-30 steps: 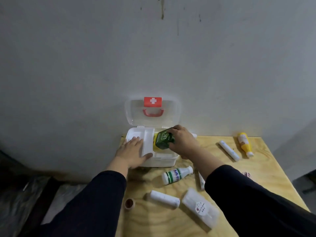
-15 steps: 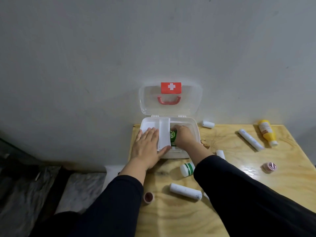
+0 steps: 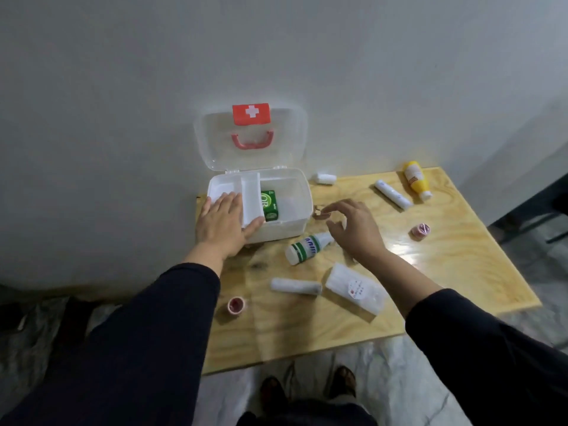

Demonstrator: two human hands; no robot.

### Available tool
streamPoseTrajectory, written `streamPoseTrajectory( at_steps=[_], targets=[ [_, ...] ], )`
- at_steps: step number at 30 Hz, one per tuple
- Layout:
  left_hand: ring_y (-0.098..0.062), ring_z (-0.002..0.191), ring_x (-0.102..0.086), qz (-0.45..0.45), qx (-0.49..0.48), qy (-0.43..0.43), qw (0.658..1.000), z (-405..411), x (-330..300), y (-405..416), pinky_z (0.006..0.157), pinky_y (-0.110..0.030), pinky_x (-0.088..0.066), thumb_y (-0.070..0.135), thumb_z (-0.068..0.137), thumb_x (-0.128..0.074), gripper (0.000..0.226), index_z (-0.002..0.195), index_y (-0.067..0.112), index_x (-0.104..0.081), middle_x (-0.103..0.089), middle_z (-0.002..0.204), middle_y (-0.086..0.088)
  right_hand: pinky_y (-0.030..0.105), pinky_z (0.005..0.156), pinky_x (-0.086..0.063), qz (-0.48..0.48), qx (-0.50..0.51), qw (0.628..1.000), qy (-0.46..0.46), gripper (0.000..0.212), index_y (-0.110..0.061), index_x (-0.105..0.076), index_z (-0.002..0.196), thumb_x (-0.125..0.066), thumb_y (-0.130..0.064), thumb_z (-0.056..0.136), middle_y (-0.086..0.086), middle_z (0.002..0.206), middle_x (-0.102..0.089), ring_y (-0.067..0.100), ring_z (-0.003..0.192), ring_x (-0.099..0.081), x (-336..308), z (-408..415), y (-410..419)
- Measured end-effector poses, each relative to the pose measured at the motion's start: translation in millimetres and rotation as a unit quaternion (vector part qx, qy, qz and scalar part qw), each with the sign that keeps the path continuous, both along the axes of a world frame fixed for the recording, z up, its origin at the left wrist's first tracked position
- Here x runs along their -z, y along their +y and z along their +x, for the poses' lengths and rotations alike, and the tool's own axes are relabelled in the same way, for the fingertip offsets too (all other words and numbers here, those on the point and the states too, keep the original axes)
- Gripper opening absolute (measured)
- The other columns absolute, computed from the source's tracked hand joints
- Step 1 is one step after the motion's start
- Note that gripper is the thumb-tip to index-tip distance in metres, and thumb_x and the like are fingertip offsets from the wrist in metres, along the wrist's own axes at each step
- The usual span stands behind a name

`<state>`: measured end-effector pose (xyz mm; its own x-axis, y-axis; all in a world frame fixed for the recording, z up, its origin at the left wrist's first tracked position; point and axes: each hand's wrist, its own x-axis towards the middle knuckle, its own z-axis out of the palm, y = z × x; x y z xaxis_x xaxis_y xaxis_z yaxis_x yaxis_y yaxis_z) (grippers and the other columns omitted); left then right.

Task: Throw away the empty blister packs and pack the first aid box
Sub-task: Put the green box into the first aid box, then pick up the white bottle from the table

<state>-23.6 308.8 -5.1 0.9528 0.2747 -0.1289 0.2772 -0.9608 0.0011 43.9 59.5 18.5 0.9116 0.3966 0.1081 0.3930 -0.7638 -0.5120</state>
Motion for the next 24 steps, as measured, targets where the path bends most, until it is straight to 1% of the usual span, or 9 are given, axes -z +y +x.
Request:
streamPoseTrajectory(
  at_steps=[4,8,10,12,14,16,20,22,24],
  targets=[
    [-0.018,0.15,-0.012,0.011,0.004,-0.006,1.0,1.1,3.2,-1.2,0.123,-0.042,-0.002,0.069,0.089,-0.011,0.087,0.154,0.011,-0.014,-0.016,0.162,-0.004,0.029,0.086,-0.04,-0.003,0.019,0.998,0.065,0.025,-0.019,-0.071,0.098,-0.076,-0.026,0.075,0.006,0.108,-0.066,0.029,0.103,-0.056,28.3,-29.2,-57.9],
    [-0.02,0.15,-0.014,0.008,0.006,-0.013,1.0,1.6,5.3,-1.3,0.122,-0.043,-0.004,0.069,0.09,-0.013,0.086,0.153,0.011,-0.017,-0.018,0.162,-0.006,0.024,0.085,-0.04,-0.018,0.013,0.996,0.09,0.035,-0.023,-0.07,0.097,-0.08,-0.042,0.068,0.002,0.105,-0.064,0.02,0.1,-0.057,48.1,-53.4,-88.0],
    [-0.02,0.149,-0.015,0.009,0.008,-0.015,1.0,1.9,6.2,-2.2,0.122,-0.043,-0.004,0.068,0.09,-0.014,0.086,0.153,0.01,-0.018,-0.019,0.161,-0.006,0.023,0.085,-0.04,-0.024,-0.006,0.996,0.085,0.04,-0.023,-0.069,0.1,-0.079,-0.045,0.068,0.001,0.107,-0.061,0.017,0.1,-0.054,55.3,-61.6,-95.6],
    [-0.021,0.149,-0.016,0.011,0.009,-0.018,1.0,2.2,7.6,-2.6,0.122,-0.044,-0.005,0.069,0.089,-0.013,0.087,0.153,0.01,-0.018,-0.02,0.161,-0.006,0.026,0.087,-0.044,-0.029,-0.026,0.996,0.076,0.042,-0.023,-0.068,0.105,-0.078,-0.044,0.069,0.002,0.108,-0.06,0.017,0.099,-0.054,61.5,-68.4,-99.7],
    [-0.021,0.149,-0.016,0.01,0.008,-0.016,1.0,2.2,8.7,-2.2,0.122,-0.044,-0.005,0.069,0.089,-0.012,0.087,0.153,0.01,-0.018,-0.02,0.161,-0.006,0.034,0.085,-0.05,-0.032,-0.036,0.997,0.063,0.043,-0.023,-0.066,0.107,-0.077,-0.04,0.07,0.004,0.106,-0.062,0.022,0.096,-0.056,66.6,-72.9,-101.5],
    [-0.02,0.15,-0.015,0.009,0.009,-0.012,1.0,1.8,8.9,-1.8,0.122,-0.043,-0.005,0.07,0.088,-0.01,0.088,0.153,0.011,-0.016,-0.019,0.161,-0.006,0.037,0.084,-0.05,-0.031,-0.04,0.997,0.063,0.043,-0.022,-0.066,0.109,-0.078,-0.035,0.069,0.004,0.105,-0.064,0.026,0.095,-0.057,67.3,-73.6,-101.3],
    [-0.02,0.15,-0.014,0.012,0.015,-0.006,1.0,2.1,7.5,-2.7,0.122,-0.044,-0.004,0.071,0.087,-0.008,0.089,0.153,0.011,-0.014,-0.017,0.162,-0.006,0.024,0.089,-0.04,-0.031,-0.034,0.995,0.085,0.049,-0.024,-0.063,0.116,-0.076,-0.035,0.07,0.0,0.114,-0.063,0.02,0.107,-0.054,53.5,-64.3,-97.0],
    [-0.02,0.15,-0.013,0.009,0.015,-0.001,1.0,2.6,6.7,-2.8,0.122,-0.044,-0.004,0.071,0.087,-0.009,0.09,0.154,0.011,-0.013,-0.015,0.162,-0.006,0.024,0.089,-0.039,-0.034,-0.034,0.996,0.077,0.05,-0.026,-0.061,0.118,-0.074,-0.037,0.071,-0.003,0.116,-0.061,0.017,0.109,-0.052,40.6,-55.9,-93.2],
    [-0.02,0.15,-0.011,0.005,0.015,0.011,1.0,2.6,5.2,-2.3,0.122,-0.044,-0.003,0.072,0.086,-0.007,0.092,0.154,0.011,-0.011,-0.013,0.163,-0.006,0.027,0.089,-0.041,-0.031,-0.04,0.997,0.059,0.051,-0.025,-0.061,0.119,-0.074,-0.037,0.071,-0.002,0.115,-0.062,0.018,0.108,-0.052,26.1,-45.6,-88.3]
  ],
)
